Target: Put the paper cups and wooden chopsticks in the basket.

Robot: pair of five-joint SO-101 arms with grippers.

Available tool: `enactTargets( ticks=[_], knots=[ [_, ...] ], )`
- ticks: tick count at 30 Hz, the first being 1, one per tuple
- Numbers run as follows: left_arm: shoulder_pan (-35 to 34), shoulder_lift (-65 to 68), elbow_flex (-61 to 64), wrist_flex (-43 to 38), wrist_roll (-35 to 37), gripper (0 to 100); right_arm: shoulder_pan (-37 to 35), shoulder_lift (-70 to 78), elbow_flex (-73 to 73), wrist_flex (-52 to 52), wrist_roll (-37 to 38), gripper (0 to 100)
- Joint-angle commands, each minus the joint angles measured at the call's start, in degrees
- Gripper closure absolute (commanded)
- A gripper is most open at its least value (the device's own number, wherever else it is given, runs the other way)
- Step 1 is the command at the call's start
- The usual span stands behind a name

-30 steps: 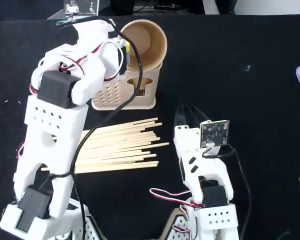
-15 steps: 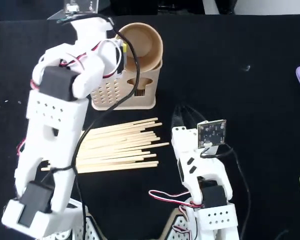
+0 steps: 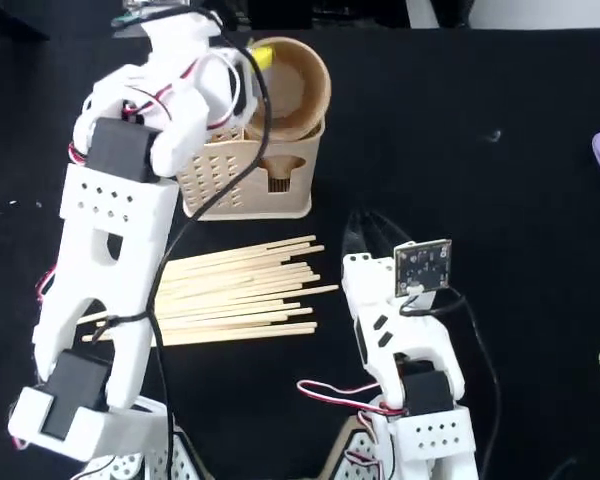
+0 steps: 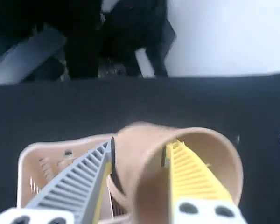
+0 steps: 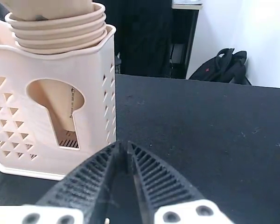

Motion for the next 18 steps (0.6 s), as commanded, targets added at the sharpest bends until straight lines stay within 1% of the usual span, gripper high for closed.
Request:
enactTargets(
  ticks=[1, 4, 8, 10, 16, 18],
  knots=[
    [-1.3, 0.1, -2.6, -5.8, -0.1, 81, -0.8, -1.2, 0.0, 0.1, 0.0, 97.7],
    [-1.4, 1.3, -3.1, -7.6, -0.1, 81, -1.1, -1.2, 0.0, 0.1, 0.0, 97.7],
    [-0.9, 1.4, -2.9, -7.2, 0.0, 81, -1.1, -1.2, 0.0, 0.1, 0.0, 97.7],
    [-0.7, 1.4, -3.1, -4.7, 0.0, 81, -1.1, -1.2, 0.0, 0.1, 0.0, 97.7],
    [5.2, 1.6, -2.6, 5.7, -0.5, 81, -1.1, -1.3, 0.0, 0.1, 0.0, 97.7],
    [5.8, 1.4, -2.9, 8.2, -0.6, 81, -1.1, -1.4, 0.0, 0.2, 0.0, 97.7]
  ],
)
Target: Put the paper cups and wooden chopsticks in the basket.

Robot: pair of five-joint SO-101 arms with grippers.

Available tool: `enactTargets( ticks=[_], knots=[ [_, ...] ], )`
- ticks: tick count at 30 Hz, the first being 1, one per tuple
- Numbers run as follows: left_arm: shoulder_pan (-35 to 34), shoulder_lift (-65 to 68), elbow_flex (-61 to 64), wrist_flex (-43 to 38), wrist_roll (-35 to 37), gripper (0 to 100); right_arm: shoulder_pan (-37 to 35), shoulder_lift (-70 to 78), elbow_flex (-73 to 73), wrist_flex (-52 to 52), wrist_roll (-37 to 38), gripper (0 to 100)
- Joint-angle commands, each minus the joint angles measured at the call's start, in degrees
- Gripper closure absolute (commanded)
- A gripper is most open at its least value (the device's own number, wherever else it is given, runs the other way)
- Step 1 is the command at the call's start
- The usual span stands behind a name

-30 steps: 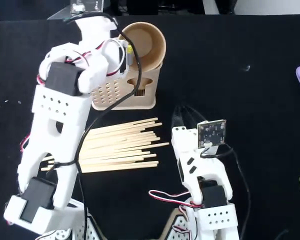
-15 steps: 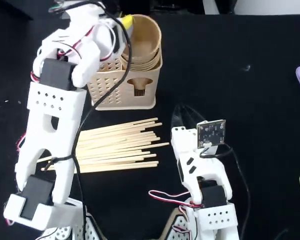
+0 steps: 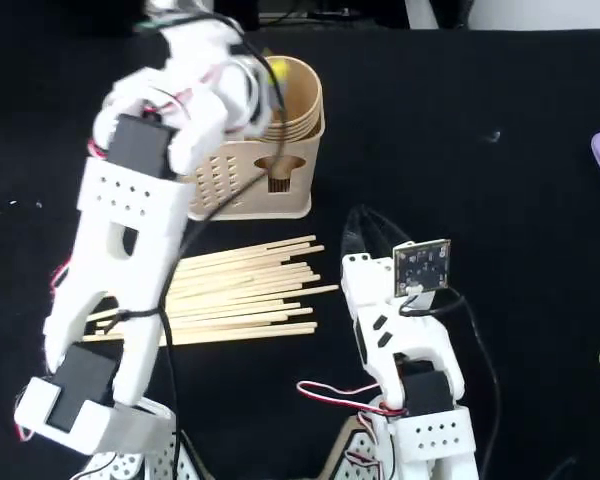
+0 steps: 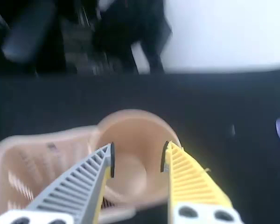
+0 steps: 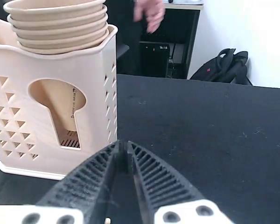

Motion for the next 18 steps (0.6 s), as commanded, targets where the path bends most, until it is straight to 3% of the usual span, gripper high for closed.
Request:
enactTargets(
  ticks=[1, 10, 18],
  knots=[
    [2.4, -0.7, -3.2, 5.4, -0.6, 81, -0.7, -1.4, 0.0, 0.3, 0.0, 97.7],
    [0.4, -9.7, -3.1, 15.2, -0.7, 81, -0.7, -1.5, 0.0, 0.4, 0.0, 97.7],
    [-5.0, -18.4, 6.0, 24.7, -12.4, 81, -0.7, -1.2, 0.0, 0.4, 0.0, 97.7]
  ],
)
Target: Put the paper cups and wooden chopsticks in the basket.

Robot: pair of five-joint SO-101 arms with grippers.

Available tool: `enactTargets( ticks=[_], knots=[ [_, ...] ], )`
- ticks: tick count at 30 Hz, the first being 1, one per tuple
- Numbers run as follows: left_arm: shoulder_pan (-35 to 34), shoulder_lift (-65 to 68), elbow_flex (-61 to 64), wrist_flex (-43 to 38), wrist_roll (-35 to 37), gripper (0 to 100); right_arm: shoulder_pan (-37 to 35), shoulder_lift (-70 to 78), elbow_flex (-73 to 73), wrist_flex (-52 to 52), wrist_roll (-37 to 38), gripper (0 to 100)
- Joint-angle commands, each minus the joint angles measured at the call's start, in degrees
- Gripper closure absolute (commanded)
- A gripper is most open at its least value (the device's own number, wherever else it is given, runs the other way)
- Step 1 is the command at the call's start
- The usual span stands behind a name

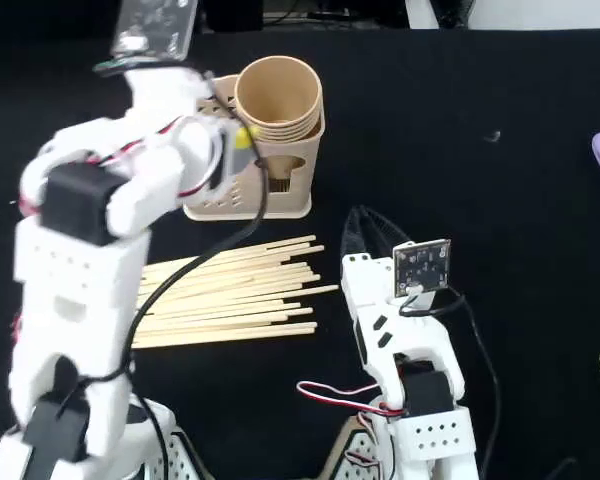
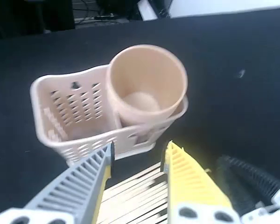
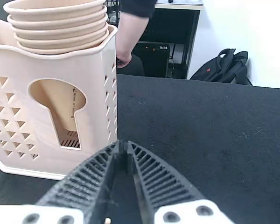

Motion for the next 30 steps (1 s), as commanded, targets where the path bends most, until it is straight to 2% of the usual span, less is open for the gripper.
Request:
enactTargets(
  ticks=[1, 5, 9, 11, 17, 21, 26, 30],
  knots=[
    [-4.9, -5.4, 8.0, 4.1, -5.0, 81, -0.7, -1.1, 0.0, 0.4, 0.0, 97.7],
    [-6.5, -9.5, 21.9, 8.9, -7.6, 81, -0.7, -1.1, 0.0, 0.4, 0.0, 97.7],
    [-4.4, -13.3, 38.0, 8.1, -18.4, 81, -0.7, -1.1, 0.0, 0.4, 0.0, 97.7],
    [-4.4, -14.9, 47.7, 4.0, -23.5, 80, -0.7, -1.1, 0.0, 0.4, 0.0, 97.7],
    [-6.5, -16.6, 74.4, -17.8, -32.7, 78, -0.7, -1.1, 0.0, 0.4, 0.0, 97.7],
    [-6.5, -16.6, 81.4, -25.1, -36.1, 69, -0.7, -1.1, 0.0, 0.4, 0.0, 97.7],
    [-6.5, -16.0, 84.6, -28.4, -41.1, 71, -0.7, -1.1, 0.0, 0.4, 0.0, 97.7],
    [-6.5, -16.0, 87.3, -32.4, -41.5, 70, -0.7, -1.1, 0.0, 0.4, 0.0, 97.7]
  ],
)
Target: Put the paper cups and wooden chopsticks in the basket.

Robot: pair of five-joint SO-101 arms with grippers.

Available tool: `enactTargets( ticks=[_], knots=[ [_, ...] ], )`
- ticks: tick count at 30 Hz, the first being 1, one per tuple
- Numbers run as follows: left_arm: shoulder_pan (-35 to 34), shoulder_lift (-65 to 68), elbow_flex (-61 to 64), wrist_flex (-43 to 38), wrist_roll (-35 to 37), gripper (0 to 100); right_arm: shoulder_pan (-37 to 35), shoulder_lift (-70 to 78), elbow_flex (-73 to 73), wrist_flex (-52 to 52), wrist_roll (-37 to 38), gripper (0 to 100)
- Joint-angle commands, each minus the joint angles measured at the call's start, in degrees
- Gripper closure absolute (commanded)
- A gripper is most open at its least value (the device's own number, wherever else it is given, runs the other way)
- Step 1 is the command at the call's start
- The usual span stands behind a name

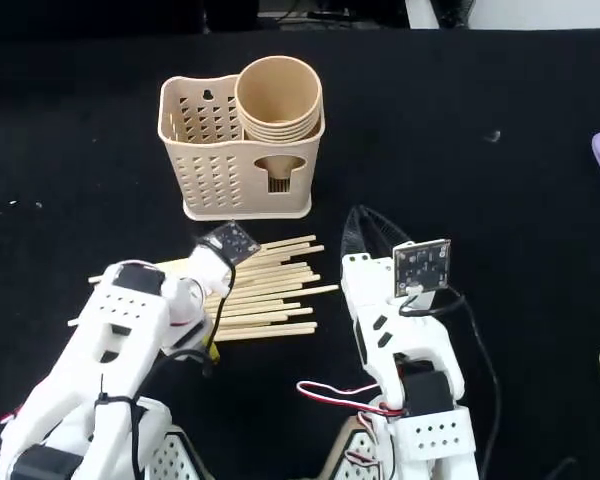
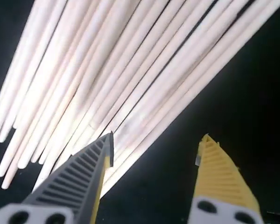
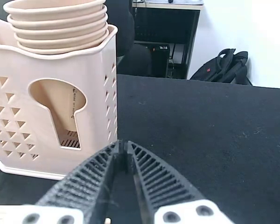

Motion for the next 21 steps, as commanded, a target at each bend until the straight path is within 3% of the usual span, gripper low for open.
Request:
enactTargets(
  ticks=[1, 9, 16, 21],
  knots=[
    [-0.5, -0.7, 2.0, -4.9, -1.0, 70, -0.7, -1.1, 0.0, 0.4, 0.0, 97.7],
    [-0.4, -0.8, 6.0, -6.5, -1.0, 72, -0.7, -1.1, 0.0, 0.4, 0.0, 97.7],
    [0.0, -1.4, 7.8, -6.2, -0.4, 93, -0.7, -1.1, 0.0, 0.4, 0.0, 97.7],
    [0.0, -1.5, 7.9, -5.9, -0.5, 96, -0.7, -1.1, 0.0, 0.4, 0.0, 97.7]
  ],
)
